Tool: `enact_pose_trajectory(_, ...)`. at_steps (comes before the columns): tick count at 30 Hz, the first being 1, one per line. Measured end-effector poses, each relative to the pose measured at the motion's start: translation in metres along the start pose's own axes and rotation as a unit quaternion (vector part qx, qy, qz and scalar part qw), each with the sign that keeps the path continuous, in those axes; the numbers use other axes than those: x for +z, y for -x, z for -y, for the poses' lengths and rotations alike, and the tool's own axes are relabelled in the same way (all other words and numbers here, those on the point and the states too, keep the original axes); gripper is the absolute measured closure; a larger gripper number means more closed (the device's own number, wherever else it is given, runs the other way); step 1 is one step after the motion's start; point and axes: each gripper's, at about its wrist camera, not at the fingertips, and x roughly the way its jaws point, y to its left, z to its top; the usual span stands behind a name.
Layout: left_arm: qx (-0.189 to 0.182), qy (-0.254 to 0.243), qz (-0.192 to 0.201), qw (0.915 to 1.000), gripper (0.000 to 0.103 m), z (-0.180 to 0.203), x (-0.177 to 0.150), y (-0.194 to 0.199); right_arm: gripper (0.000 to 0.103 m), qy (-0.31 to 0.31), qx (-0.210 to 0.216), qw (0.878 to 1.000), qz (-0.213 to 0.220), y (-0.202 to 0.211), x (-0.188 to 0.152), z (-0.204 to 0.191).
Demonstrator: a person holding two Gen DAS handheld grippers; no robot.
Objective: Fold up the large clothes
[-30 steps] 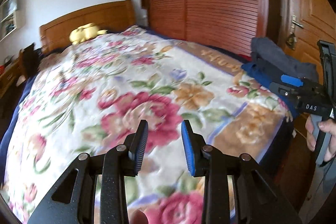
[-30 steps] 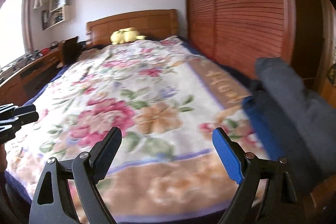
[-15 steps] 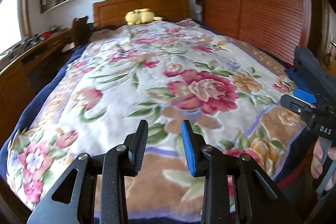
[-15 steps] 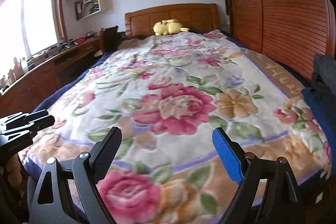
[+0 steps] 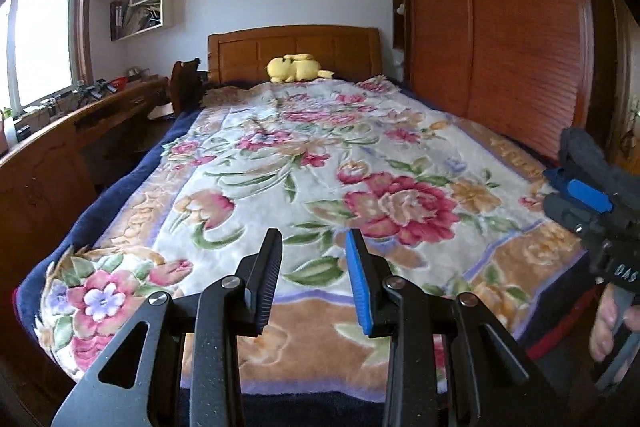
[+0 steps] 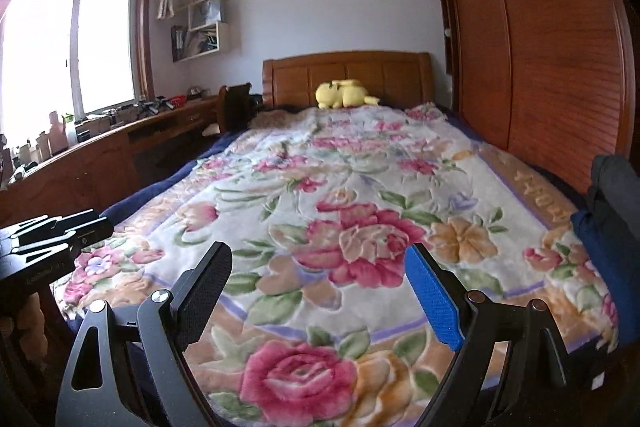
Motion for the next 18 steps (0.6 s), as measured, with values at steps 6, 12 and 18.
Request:
enact_pose_trajectory(6,-0.008,0.009,0.014,0.9998,0.069,0.0,0.004,0.012,0.014,0.002,0.001,1.0,0.013,-0.01,-0.015,0.009)
enact_pose_trajectory(12,-0.003,0.012,0.01,0.9999,0.069,0.0,0.002,0.008,0.014,0.002,0.001,1.0,0.011,-0.017,-0.017,0.019)
enact_pose_trajectory(18,0.0,0.015,0.006,0.9999,0.069,-0.002,0.0,0.007,0.014,0.001,0.001,1.0,0.012,-0.016,-0.016,0.023)
